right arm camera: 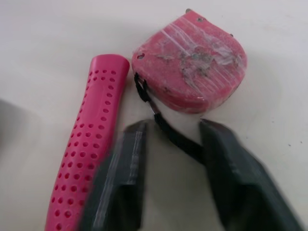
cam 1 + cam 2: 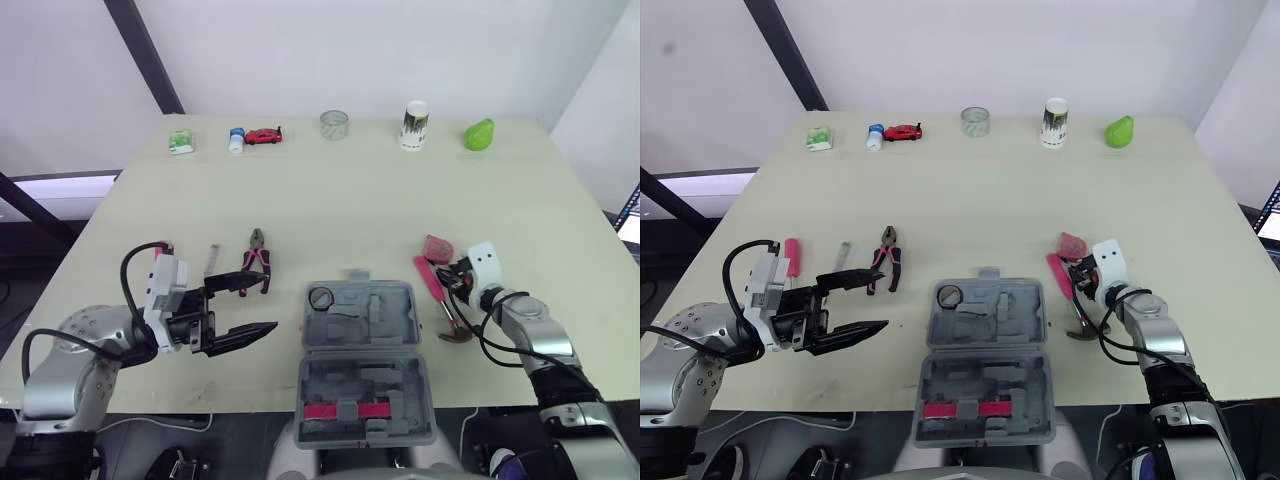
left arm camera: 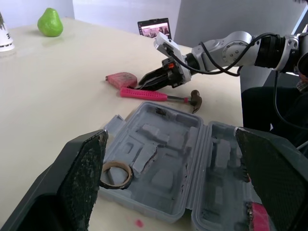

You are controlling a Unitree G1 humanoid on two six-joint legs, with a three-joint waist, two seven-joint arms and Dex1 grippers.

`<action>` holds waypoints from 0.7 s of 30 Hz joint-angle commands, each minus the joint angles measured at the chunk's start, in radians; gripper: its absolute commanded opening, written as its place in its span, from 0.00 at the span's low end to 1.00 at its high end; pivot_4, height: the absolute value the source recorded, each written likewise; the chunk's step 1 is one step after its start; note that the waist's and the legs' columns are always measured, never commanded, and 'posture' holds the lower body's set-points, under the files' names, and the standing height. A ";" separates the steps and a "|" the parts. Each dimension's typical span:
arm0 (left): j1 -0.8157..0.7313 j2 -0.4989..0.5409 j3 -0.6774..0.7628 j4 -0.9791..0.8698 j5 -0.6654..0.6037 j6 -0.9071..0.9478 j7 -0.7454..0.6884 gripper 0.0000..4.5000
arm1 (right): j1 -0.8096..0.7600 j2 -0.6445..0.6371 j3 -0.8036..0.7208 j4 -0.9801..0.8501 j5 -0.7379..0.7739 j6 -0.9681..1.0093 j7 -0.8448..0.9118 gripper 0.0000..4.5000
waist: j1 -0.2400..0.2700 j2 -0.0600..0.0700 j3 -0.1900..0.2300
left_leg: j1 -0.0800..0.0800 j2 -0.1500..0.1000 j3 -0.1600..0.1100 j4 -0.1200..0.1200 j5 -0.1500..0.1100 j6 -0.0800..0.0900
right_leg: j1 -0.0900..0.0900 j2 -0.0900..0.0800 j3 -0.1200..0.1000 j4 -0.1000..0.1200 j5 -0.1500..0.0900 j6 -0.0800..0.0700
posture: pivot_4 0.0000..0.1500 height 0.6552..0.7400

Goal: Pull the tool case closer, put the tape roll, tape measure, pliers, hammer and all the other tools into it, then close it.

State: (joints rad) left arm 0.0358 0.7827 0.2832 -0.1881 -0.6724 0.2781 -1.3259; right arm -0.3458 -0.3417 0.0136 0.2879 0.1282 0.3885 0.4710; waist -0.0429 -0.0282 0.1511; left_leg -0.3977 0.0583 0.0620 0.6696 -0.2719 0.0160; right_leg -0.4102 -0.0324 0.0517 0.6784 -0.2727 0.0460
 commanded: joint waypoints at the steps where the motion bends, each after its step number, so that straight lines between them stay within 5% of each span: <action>1: -0.006 0.001 0.018 -0.013 -0.018 -0.014 -0.009 1.00 | 0.036 0.007 0.029 0.007 -0.030 0.016 -0.011 0.01 | 0.001 -0.001 -0.001 | 0.000 0.000 0.000 0.000 0.000 0.000 | 0.000 0.000 0.000 0.000 0.000 0.000 | 1.00 1.00; 19: -0.041 -0.009 -0.005 0.041 0.000 -0.042 -0.043 1.00 | 0.190 -0.090 -0.021 -0.228 -0.027 0.084 -0.024 0.01 | 0.025 -0.001 -0.001 | -0.001 -0.001 0.001 0.000 0.000 0.000 | 0.000 -0.001 -0.002 -0.001 0.000 0.000 | 1.00 1.00; 21: -0.045 -0.008 -0.008 0.047 0.001 -0.044 -0.046 1.00 | 0.174 -0.075 -0.023 -0.226 -0.022 0.084 -0.034 0.13 | 0.026 -0.001 -0.001 | -0.001 -0.001 0.002 0.000 0.000 0.000 | 0.000 -0.001 -0.002 -0.001 0.000 0.000 | 1.00 1.00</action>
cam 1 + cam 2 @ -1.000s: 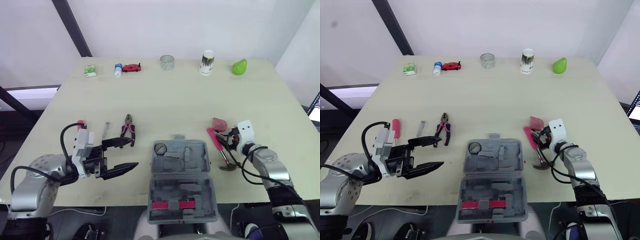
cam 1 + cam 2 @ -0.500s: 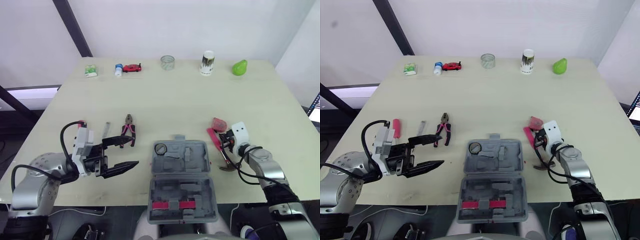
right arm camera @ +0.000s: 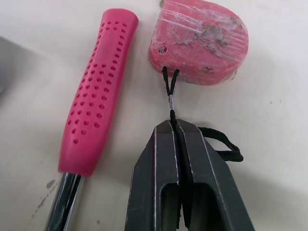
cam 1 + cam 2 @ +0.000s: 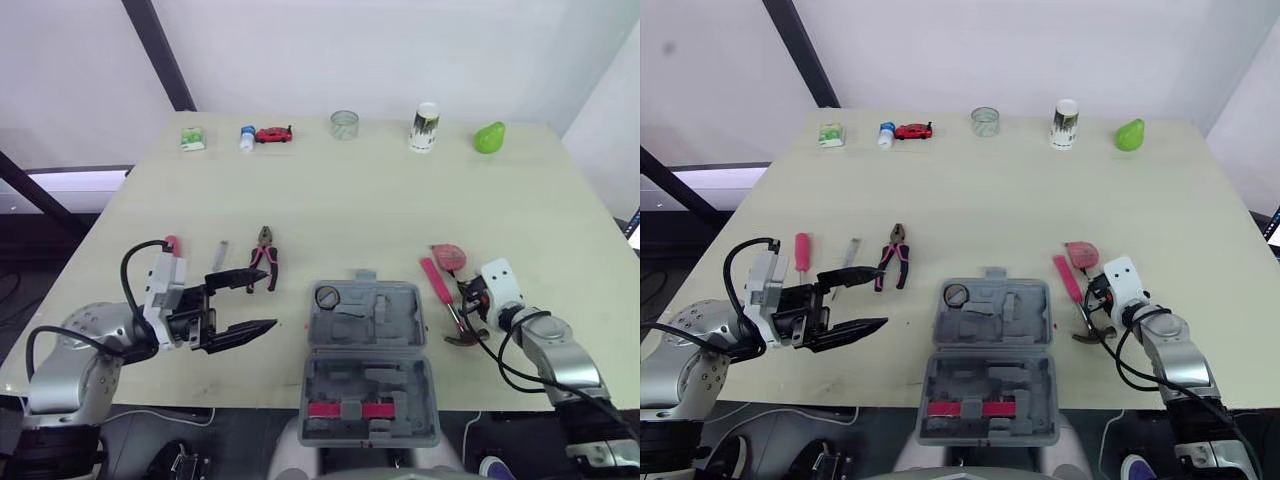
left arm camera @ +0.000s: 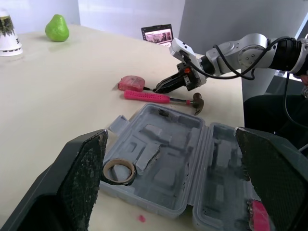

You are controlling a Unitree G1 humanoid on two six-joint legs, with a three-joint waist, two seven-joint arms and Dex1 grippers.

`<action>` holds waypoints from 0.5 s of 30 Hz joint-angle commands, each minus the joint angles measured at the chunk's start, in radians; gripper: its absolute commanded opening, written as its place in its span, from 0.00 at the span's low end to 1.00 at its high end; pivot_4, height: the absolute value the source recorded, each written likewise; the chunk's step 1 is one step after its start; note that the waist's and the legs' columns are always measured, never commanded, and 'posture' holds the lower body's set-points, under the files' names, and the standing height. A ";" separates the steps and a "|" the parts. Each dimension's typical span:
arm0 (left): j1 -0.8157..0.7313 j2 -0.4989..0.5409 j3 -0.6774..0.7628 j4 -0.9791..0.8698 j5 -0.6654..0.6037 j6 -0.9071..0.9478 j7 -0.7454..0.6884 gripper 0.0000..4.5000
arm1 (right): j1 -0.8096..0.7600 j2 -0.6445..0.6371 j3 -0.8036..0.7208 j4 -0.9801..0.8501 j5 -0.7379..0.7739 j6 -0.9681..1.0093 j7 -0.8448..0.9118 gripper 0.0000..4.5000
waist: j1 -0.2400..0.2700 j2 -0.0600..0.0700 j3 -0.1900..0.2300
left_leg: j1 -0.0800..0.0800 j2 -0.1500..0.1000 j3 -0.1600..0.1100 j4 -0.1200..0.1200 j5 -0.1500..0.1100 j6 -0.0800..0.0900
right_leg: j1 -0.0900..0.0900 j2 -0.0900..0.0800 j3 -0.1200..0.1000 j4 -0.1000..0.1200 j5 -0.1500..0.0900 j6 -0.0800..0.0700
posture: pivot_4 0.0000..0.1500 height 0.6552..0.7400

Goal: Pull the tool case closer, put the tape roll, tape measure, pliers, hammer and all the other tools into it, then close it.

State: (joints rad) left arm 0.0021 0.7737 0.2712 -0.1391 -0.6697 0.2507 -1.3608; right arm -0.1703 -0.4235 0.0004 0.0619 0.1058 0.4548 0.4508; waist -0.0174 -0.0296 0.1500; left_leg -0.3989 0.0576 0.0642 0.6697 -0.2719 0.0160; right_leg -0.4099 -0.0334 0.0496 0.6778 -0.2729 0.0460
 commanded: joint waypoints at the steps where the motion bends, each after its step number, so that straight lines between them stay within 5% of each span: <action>1: -0.014 0.001 0.002 0.001 -0.002 -0.017 -0.012 1.00 | -0.013 0.020 -0.018 0.005 0.009 0.024 -0.023 0.19 | 0.000 0.000 0.000 | 0.000 0.000 0.001 0.000 0.000 0.000 | 0.000 0.000 0.000 0.000 0.000 0.000 | 1.00 1.00; 3: -0.016 0.002 0.001 0.004 -0.002 -0.019 -0.014 1.00 | -0.036 0.033 -0.021 0.018 0.004 0.033 -0.041 0.36 | -0.004 0.000 0.000 | 0.000 0.000 0.001 0.000 0.000 0.000 | 0.000 0.000 0.000 0.000 0.000 0.000 | 1.00 1.00; 15: -0.025 0.004 0.003 0.021 0.001 -0.025 -0.018 1.00 | -0.091 0.082 -0.019 0.095 0.032 0.050 -0.020 0.36 | -0.027 0.000 0.000 | 0.001 0.001 -0.002 0.000 0.000 0.000 | 0.000 0.001 0.002 0.001 0.000 0.000 | 1.00 1.00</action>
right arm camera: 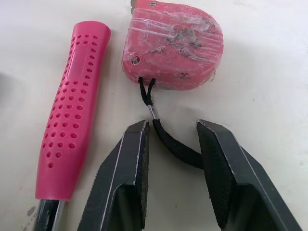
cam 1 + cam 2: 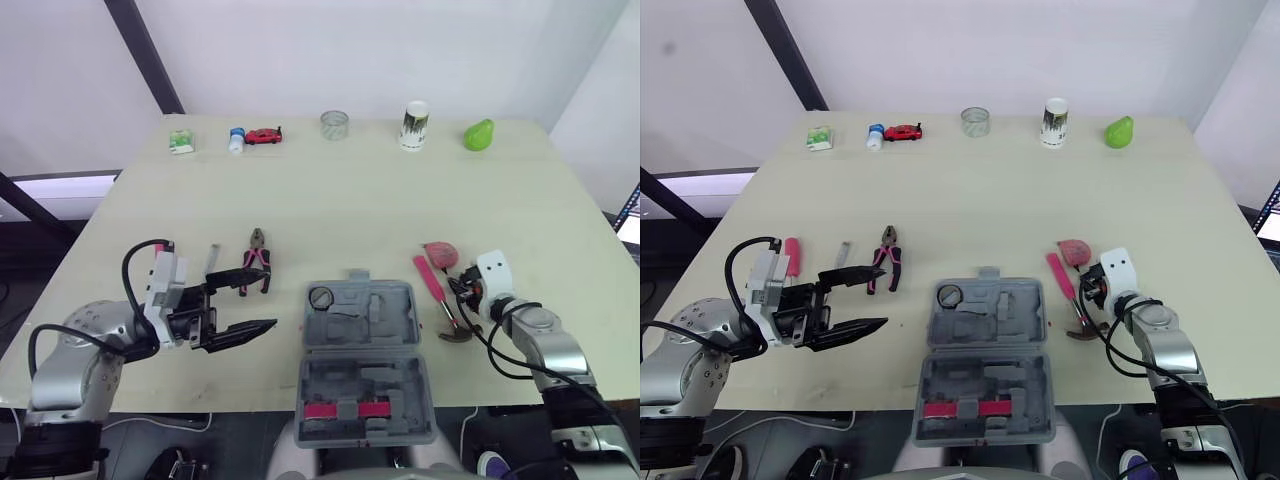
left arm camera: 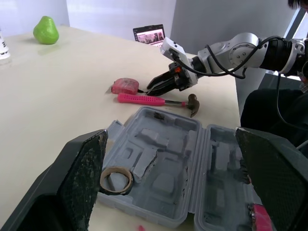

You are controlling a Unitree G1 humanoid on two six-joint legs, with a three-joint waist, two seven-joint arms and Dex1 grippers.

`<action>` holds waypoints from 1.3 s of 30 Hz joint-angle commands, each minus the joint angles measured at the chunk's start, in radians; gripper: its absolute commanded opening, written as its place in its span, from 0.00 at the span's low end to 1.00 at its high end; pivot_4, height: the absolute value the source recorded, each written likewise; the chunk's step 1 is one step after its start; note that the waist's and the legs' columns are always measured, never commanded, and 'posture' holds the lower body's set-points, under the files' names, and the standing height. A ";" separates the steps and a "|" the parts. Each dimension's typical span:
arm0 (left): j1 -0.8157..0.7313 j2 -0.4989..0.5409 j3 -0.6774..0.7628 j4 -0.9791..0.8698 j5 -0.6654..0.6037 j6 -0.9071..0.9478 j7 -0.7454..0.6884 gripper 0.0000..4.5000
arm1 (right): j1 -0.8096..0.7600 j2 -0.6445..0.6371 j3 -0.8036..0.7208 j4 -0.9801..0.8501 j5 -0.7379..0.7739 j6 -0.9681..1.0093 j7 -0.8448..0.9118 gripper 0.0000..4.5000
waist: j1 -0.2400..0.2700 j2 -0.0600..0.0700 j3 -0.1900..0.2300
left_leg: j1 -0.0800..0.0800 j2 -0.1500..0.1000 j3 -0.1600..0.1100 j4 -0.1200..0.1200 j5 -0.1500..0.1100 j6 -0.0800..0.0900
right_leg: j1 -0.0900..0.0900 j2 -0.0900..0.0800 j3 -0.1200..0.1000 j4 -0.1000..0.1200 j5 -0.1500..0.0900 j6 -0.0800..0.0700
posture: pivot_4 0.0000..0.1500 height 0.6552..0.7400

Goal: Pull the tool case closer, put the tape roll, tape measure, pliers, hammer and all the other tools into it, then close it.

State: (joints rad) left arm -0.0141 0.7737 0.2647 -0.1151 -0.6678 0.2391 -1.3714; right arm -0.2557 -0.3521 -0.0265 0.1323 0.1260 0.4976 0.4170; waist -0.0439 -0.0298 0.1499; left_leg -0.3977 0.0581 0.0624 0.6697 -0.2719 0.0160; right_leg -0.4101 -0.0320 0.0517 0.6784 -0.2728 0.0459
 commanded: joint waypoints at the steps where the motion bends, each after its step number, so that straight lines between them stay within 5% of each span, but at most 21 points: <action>1: -0.010 0.004 0.009 -0.002 -0.001 -0.014 -0.008 1.00 | -0.007 0.015 0.006 0.029 0.017 0.008 0.019 0.36 | 0.000 0.000 0.000 | 0.000 0.000 0.000 0.000 0.000 0.000 | 0.000 0.000 0.000 0.000 0.000 0.000 | 1.00 1.00; 10: -0.025 0.001 0.004 -0.001 -0.005 -0.012 -0.011 1.00 | -0.039 0.021 0.006 0.070 0.031 -0.008 0.064 0.36 | -0.001 0.000 0.000 | 0.001 0.000 0.000 0.000 0.000 0.000 | 0.000 0.001 0.001 0.000 0.000 0.000 | 1.00 1.00; 15: -0.030 0.000 -0.001 0.004 -0.005 -0.010 -0.015 1.00 | -0.051 0.011 0.018 0.091 0.015 -0.037 0.084 0.01 | -0.001 0.000 0.000 | 0.001 0.000 0.000 0.000 0.000 0.000 | 0.000 0.001 0.001 0.000 0.000 0.000 | 1.00 1.00; 28: -0.139 -0.002 -0.072 -0.039 -0.026 0.055 -0.016 1.00 | 0.086 -0.168 -0.099 -0.042 0.089 0.016 0.176 0.01 | 0.019 0.001 0.001 | -0.002 -0.001 0.001 0.000 0.000 0.000 | 0.000 -0.001 -0.001 -0.001 0.000 0.000 | 1.00 1.00; 39: -0.135 -0.013 -0.090 -0.063 -0.025 0.079 -0.021 1.00 | 0.428 -0.291 -0.218 -0.344 0.181 0.141 0.237 0.01 | 0.035 0.002 0.001 | -0.002 -0.001 0.003 0.000 0.000 0.000 | 0.000 0.000 -0.001 -0.001 0.000 0.000 | 1.00 1.00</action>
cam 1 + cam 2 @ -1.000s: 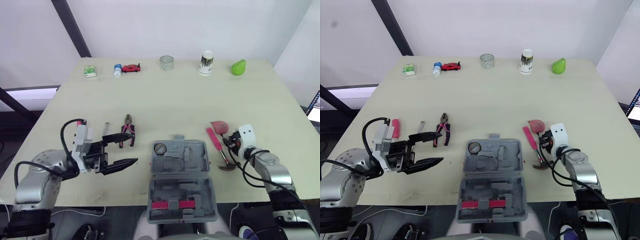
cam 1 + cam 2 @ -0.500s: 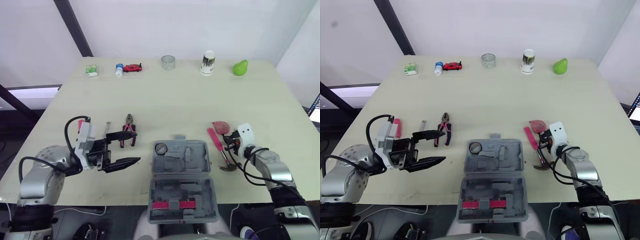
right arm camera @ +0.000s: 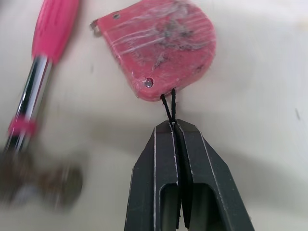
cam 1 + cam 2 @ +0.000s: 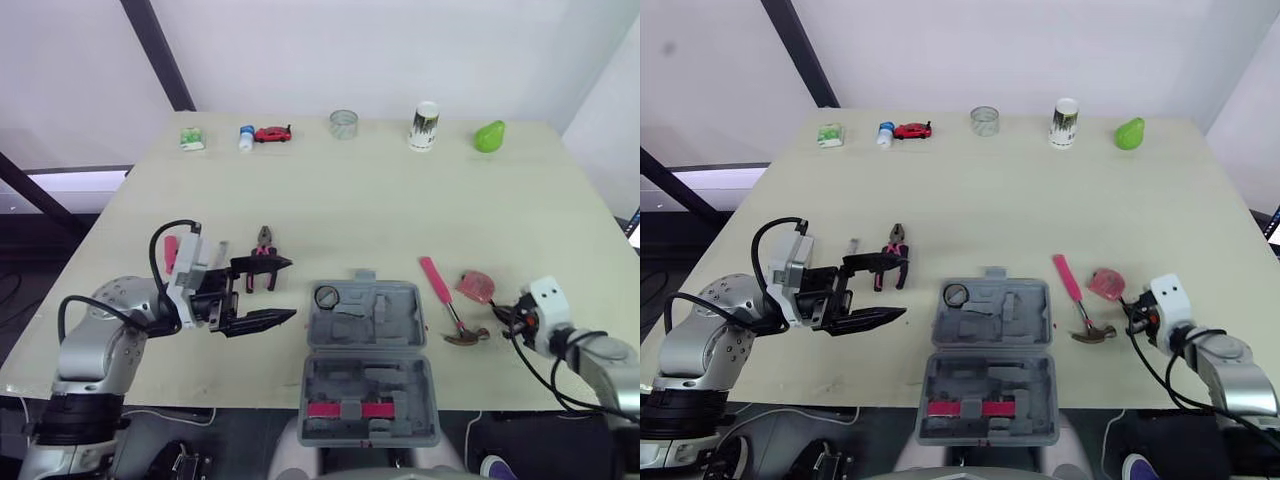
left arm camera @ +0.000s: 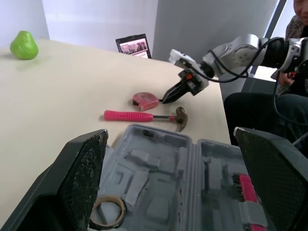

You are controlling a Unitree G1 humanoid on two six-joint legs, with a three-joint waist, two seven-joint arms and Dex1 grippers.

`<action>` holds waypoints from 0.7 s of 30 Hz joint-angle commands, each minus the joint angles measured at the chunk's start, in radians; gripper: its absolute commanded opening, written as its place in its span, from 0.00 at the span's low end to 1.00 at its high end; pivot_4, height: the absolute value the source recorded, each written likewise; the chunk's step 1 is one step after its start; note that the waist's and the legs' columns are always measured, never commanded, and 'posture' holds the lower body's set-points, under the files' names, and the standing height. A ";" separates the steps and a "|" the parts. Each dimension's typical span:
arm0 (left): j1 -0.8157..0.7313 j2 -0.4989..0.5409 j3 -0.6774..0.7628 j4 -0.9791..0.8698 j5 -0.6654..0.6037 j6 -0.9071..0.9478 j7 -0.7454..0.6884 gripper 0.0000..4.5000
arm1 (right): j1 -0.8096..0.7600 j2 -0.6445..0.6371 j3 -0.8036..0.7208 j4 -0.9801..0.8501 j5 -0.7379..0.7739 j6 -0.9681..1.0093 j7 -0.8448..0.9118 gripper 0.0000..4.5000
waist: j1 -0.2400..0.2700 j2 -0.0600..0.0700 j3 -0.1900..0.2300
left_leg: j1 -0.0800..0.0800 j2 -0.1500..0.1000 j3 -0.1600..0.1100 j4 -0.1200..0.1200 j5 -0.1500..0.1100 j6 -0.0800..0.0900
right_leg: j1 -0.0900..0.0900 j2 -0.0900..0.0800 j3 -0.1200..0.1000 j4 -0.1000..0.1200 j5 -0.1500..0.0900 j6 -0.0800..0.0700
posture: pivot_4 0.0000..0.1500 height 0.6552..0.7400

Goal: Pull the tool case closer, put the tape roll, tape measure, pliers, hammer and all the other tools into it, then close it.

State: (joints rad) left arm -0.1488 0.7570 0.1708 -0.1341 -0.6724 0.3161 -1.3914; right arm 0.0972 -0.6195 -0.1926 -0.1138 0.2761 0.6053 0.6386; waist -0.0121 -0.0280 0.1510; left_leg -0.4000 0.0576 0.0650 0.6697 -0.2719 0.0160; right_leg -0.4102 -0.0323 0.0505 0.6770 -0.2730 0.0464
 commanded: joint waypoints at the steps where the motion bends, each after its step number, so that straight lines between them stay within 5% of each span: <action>1: -0.001 0.003 0.004 -0.046 -0.021 0.004 0.000 1.00 | 0.102 -0.026 -0.056 -0.127 0.040 0.048 0.017 0.01 | 0.003 0.000 0.000 | 0.000 0.000 -0.001 0.000 0.000 0.000 | 0.000 0.000 -0.001 -0.001 0.000 0.000 | 1.00 1.00; 10: 0.021 0.008 -0.002 -0.073 -0.026 0.010 -0.016 1.00 | 0.337 -0.043 -0.043 -0.407 0.129 0.196 0.041 0.01 | -0.002 0.001 0.000 | 0.001 0.000 -0.003 0.000 0.000 0.000 | 0.000 0.001 0.001 0.000 0.000 0.000 | 1.00 1.00; 21: 0.021 0.012 0.002 -0.076 -0.041 0.013 -0.027 1.00 | 0.391 -0.058 -0.048 -0.442 0.115 0.189 0.028 0.01 | -0.001 0.001 0.000 | 0.001 0.000 -0.004 0.001 0.000 0.000 | 0.000 0.001 0.001 0.000 0.000 0.000 | 1.00 1.00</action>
State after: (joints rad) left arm -0.1238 0.7563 0.1594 -0.1771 -0.6901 0.3291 -1.4047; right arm 0.4801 -0.6575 -0.2252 -0.5406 0.3997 0.8157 0.6667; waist -0.0130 -0.0274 0.1509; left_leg -0.3990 0.0577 0.0608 0.6703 -0.2719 0.0160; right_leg -0.4098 -0.0316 0.0518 0.6770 -0.2733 0.0466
